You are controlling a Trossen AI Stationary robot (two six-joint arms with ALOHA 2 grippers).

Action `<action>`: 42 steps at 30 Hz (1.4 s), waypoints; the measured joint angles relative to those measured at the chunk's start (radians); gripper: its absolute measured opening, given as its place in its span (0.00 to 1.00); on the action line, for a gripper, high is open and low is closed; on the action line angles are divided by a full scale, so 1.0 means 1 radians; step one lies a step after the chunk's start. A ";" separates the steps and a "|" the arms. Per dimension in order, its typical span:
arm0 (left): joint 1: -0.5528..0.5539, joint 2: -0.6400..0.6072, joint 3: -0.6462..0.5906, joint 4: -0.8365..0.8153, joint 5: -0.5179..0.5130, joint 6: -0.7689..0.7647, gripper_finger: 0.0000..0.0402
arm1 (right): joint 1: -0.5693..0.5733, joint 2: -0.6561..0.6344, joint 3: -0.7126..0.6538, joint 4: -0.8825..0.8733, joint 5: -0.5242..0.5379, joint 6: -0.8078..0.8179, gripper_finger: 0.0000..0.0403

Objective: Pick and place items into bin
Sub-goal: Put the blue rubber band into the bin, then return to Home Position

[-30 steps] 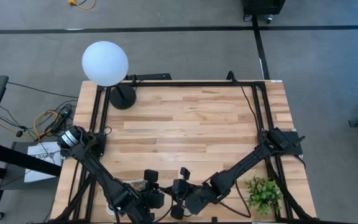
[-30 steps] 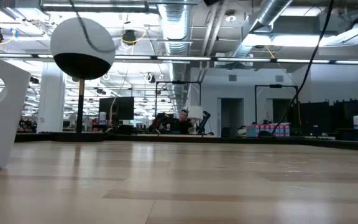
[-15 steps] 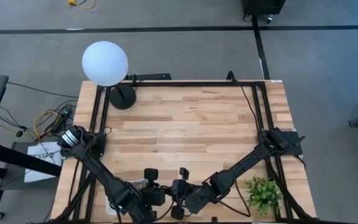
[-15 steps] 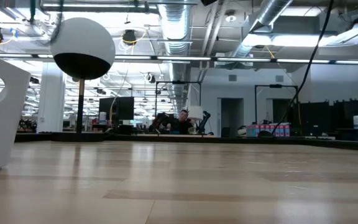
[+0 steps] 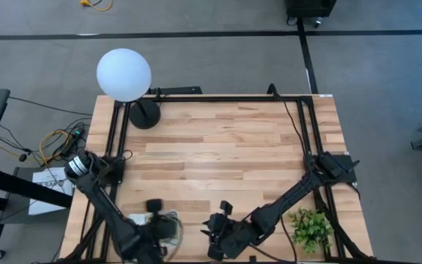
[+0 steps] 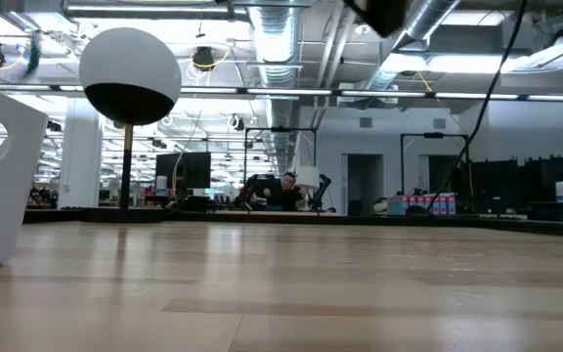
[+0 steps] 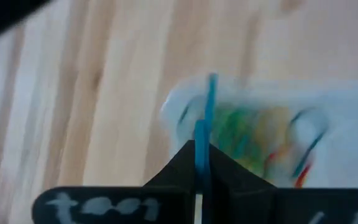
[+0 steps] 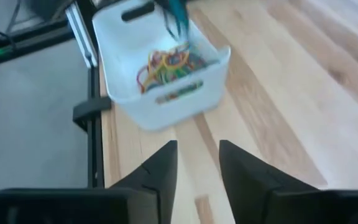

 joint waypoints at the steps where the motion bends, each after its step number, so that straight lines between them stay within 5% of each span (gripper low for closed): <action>1: -0.017 0.000 0.000 -0.068 0.023 -0.087 0.00 | 0.006 0.000 -0.001 -0.014 0.000 0.019 0.29; 7: -0.115 -0.001 0.000 -0.178 0.054 -0.339 0.00 | 0.023 0.000 -0.003 -0.035 0.007 0.055 0.32; 12: -0.150 -0.001 0.000 -0.090 0.114 -0.342 0.06 | 0.023 0.000 -0.003 -0.030 0.007 0.055 0.32; 23: -0.157 -0.001 0.000 -0.115 0.074 -0.236 0.29 | 0.013 0.000 -0.003 -0.034 0.003 0.048 0.32; 32: -0.157 -0.001 0.000 -0.318 0.069 -0.214 0.29 | -0.005 -0.164 0.015 -0.209 -0.331 -0.003 0.29; 35: -0.155 -0.001 0.000 -0.290 0.075 -0.188 0.29 | -0.005 -0.196 0.014 -0.185 -0.326 0.001 0.29; 42: -0.108 -0.029 0.010 -0.321 -0.140 -0.230 0.28 | -0.039 -0.253 0.012 -0.190 -0.440 -0.183 0.30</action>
